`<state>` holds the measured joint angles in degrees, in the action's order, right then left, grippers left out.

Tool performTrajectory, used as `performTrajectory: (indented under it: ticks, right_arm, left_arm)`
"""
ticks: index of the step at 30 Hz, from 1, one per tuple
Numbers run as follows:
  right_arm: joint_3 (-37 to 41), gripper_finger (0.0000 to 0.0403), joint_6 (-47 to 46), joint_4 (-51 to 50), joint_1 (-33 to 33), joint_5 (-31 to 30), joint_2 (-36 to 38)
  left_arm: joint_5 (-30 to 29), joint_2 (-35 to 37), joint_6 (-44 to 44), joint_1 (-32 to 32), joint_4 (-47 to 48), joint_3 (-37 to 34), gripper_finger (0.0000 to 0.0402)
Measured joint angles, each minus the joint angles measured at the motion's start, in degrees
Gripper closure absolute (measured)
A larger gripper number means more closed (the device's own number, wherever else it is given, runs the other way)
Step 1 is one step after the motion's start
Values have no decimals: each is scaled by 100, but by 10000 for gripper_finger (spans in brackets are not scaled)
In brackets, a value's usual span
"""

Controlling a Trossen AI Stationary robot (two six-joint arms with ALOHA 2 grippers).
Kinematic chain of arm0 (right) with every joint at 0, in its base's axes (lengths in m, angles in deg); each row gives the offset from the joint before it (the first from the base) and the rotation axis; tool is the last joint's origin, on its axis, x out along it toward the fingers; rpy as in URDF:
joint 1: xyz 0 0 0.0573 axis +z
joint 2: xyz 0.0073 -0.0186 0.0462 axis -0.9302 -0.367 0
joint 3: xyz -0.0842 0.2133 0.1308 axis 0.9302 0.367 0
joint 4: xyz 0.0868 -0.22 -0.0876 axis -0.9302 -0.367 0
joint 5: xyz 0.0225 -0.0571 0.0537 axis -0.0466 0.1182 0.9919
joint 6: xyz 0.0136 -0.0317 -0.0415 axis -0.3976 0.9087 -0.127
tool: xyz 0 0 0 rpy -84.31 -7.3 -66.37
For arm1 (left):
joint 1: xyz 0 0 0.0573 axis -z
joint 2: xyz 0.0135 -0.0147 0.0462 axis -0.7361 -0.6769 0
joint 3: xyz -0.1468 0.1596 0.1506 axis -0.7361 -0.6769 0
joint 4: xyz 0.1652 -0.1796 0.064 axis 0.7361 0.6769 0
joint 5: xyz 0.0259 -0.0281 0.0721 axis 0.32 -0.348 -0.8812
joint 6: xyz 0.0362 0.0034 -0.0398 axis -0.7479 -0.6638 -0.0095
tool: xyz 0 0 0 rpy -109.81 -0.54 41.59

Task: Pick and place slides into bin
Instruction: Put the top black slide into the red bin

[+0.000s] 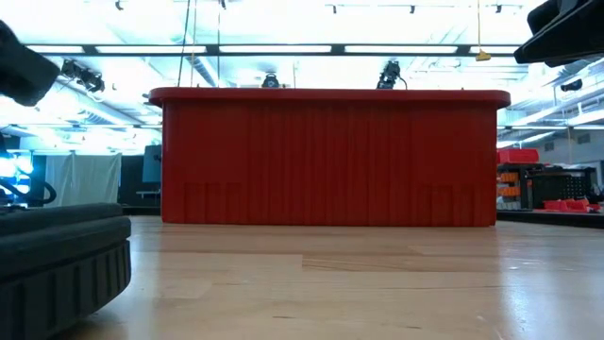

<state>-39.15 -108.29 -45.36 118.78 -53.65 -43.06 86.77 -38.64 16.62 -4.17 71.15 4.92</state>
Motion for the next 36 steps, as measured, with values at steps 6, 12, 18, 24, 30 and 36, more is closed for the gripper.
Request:
performTrajectory:
  ticks: [6, 12, 18, 24, 30, 36]
  right_arm:
    - [0, 355, 0, 2, -1, -2, 2]
    - [0, 355, 0, 2, 0, -2, 1]
    - [0, 355, -15, 5, -1, -2, 1]
    - [0, 355, -15, 84, -1, 0, 1]
    - [-2, 355, -13, 136, -1, -1, 1]
    - [0, 355, -15, 148, 1, 0, 0]
  left_arm:
    - [-207, 38, -372, -172, -1166, 211, 216]
    - [-582, 41, -1133, -503, -1682, 257, 227]
    - [-287, 41, -1582, -813, -1428, 255, 219]
    - [113, 41, -1952, -988, -843, 233, 218]
    - [816, -68, -1780, -1009, -1351, 198, 218]
    - [837, -388, -1839, -990, -1984, 201, 219]
